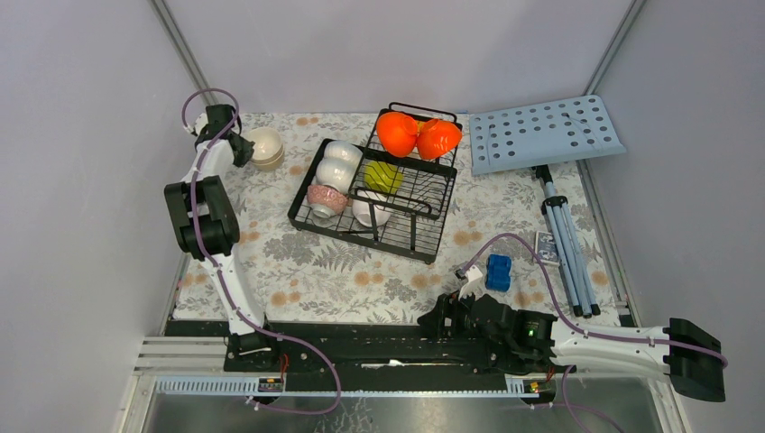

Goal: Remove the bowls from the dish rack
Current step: Pick up the bowl from the dish rack.

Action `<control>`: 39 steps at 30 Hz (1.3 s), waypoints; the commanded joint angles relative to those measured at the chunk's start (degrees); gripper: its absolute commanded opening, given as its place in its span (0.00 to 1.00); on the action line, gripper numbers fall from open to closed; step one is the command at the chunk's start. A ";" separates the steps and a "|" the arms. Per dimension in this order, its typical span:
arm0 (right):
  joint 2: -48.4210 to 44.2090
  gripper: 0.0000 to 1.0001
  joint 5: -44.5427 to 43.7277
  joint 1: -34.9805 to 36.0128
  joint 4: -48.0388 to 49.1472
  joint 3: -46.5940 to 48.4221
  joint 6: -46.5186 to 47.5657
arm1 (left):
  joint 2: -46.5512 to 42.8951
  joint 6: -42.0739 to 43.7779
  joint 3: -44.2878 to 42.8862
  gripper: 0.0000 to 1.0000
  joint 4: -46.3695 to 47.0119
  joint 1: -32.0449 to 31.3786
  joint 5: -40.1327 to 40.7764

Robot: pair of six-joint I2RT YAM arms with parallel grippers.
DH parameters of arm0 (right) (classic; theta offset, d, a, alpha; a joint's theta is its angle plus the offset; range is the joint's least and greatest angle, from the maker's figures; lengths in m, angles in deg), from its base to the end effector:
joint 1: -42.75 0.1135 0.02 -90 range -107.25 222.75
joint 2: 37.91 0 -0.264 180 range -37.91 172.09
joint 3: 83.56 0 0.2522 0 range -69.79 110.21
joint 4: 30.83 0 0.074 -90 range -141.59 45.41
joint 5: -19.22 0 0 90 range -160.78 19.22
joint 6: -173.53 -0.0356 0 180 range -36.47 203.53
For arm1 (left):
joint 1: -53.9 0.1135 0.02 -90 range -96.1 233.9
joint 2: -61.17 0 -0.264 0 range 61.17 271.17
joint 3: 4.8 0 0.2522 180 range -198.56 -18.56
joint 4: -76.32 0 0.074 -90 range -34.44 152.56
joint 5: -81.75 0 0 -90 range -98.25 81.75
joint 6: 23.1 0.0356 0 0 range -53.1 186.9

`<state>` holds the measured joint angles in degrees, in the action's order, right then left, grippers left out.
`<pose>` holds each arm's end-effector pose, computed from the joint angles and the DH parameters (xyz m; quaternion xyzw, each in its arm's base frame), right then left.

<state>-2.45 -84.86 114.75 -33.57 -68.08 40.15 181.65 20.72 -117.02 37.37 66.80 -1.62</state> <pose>0.0521 0.1325 0.1386 -0.1384 0.8174 0.4101 0.3801 0.4648 0.1107 0.2245 -0.4766 0.7983 -0.0527 0.3644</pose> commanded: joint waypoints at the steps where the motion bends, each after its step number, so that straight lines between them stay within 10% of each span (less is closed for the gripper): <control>1: 0.01 0.79 -1.31 0.28 0.75 0.08 -0.14 | -4.69 -0.80 -0.51 0.00 2.60 0.15 -1.34; 8: 0.17 0.79 -1.29 0.33 0.82 0.20 -0.05 | -3.67 -0.59 0.28 0.00 2.42 0.12 -1.31; 21: 0.23 0.80 -1.43 0.33 0.42 0.39 0.02 | -9.64 -1.63 0.90 0.67 2.59 0.03 -2.23; 29: -0.59 0.80 -0.61 0.33 0.74 0.22 0.18 | -30.50 0.91 14.31 0.98 8.11 -6.43 -0.68; 39: -1.93 0.80 0.40 0.33 -4.12 6.38 3.75 | -58.61 8.62 37.54 0.99 19.51 -22.14 -1.48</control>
<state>-2.87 -84.64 114.75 -34.20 -67.86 40.79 129.30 24.88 -86.00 50.07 48.01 -2.55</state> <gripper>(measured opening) 0.803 0.987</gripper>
